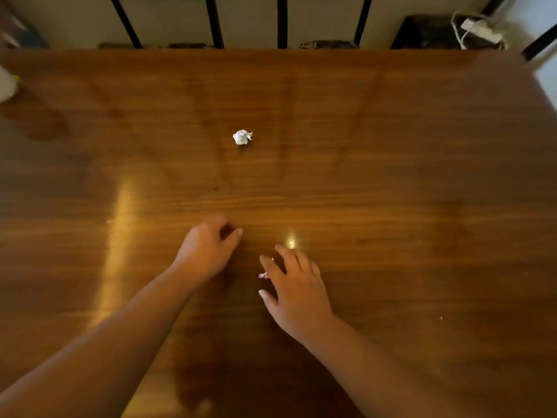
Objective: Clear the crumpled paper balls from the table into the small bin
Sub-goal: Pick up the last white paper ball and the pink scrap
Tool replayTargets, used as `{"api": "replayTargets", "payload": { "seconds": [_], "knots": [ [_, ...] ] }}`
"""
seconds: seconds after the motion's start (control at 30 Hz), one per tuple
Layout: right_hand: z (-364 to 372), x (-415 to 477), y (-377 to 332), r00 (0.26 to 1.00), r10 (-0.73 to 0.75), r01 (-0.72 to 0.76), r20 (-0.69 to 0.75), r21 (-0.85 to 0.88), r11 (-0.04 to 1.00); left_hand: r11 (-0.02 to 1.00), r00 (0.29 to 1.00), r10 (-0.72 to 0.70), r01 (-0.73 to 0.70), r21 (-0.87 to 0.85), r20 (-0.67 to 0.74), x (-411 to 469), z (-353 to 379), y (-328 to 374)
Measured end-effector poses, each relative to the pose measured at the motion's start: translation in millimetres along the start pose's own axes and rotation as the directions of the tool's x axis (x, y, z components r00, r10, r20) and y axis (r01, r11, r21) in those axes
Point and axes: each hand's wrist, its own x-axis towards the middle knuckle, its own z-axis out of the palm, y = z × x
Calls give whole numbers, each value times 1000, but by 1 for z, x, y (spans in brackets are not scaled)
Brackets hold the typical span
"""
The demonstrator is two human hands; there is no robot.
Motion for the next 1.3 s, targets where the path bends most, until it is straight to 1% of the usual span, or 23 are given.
{"api": "replayTargets", "payload": {
  "seconds": [0.13, 0.27, 0.37, 0.43, 0.47, 0.53, 0.6, 0.63, 0.67, 0.7, 0.73, 0.77, 0.8, 0.83, 0.87, 0.9, 0.93, 1.0, 1.07, 1.13, 1.2, 1.3],
  "knots": [
    [16, 27, 17, 994, -108, 108, -12, -24, 994, 999, 998, 35, -36, -4, -59, 45, -4, 0],
    [25, 36, 29, 968, -245, 245, -44, -4, 969, 998, 994, 56, -58, -21, -94, 85, 0, -1],
    [31, 37, 33, 941, -331, 332, -71, 2, 943, 993, 979, 107, -115, -33, -174, 110, 0, 2],
    [33, 37, 35, 932, -351, 352, -94, -7, 936, 987, 956, 135, -153, -50, -261, 126, 0, 6],
    [32, 38, 35, 935, -341, 343, -102, 1, 940, 983, 937, 152, -176, -48, -314, 135, -1, 8],
    [29, 43, 36, 959, -266, 272, -99, 52, 961, 977, 895, 180, -210, -30, -408, 155, -4, 13],
    [19, 50, 33, 990, -130, 137, -49, 160, 978, 975, 853, 203, -222, 19, -481, 178, -7, 18],
    [12, 55, 32, 1000, -23, 22, -2, 281, 960, 972, 836, 222, -227, 53, -502, 189, -8, 20],
    [3, 61, 30, 990, 119, -138, 71, 447, 884, 969, 830, 245, -229, 94, -501, 199, -9, 23],
    [-5, 66, 31, 945, 266, -324, 189, 641, 696, 965, 838, 264, -222, 142, -478, 209, -9, 26],
    [-11, 72, 33, 865, 386, -470, 320, 786, 401, 958, 855, 277, -208, 198, -438, 217, -9, 29],
    [-15, 77, 38, 765, 428, -555, 482, 830, 57, 947, 874, 287, -198, 253, -392, 224, -9, 31],
    [-18, 82, 43, 687, 400, -554, 606, 794, -252, 933, 883, 304, -201, 298, -357, 229, -7, 33],
    [-20, 86, 49, 642, 364, -503, 674, 730, -463, 919, 883, 326, -214, 330, -336, 232, -6, 35],
    [-22, 90, 54, 624, 338, -443, 705, 675, -590, 907, 879, 350, -232, 351, -323, 234, -4, 37],
    [-23, 94, 58, 619, 322, -389, 716, 636, -666, 897, 876, 370, -250, 364, -310, 236, -3, 38],
    [-24, 97, 61, 617, 314, -344, 722, 606, -717, 889, 876, 385, -265, 374, -292, 236, -2, 40],
    [-25, 101, 68, 626, 292, -269, 723, 552, -789, 870, 878, 410, -296, 393, -246, 234, -1, 42],
    [-26, 104, 73, 664, 255, -201, 703, 496, -845, 850, 868, 443, -328, 413, -223, 230, -1, 42],
    [-27, 105, 76, 718, 225, -144, 659, 457, -878, 853, 862, 454, -348, 388, -225, 224, 0, 40],
    [-27, 103, 77, 761, 219, -109, 610, 453, -885, 893, 874, 417, -344, 290, -248, 212, 2, 38],
    [-28, 101, 76, 782, 225, -80, 582, 451, -889, 959, 917, 278, -282, 29, -285, 181, 6, 36]
  ]
}}
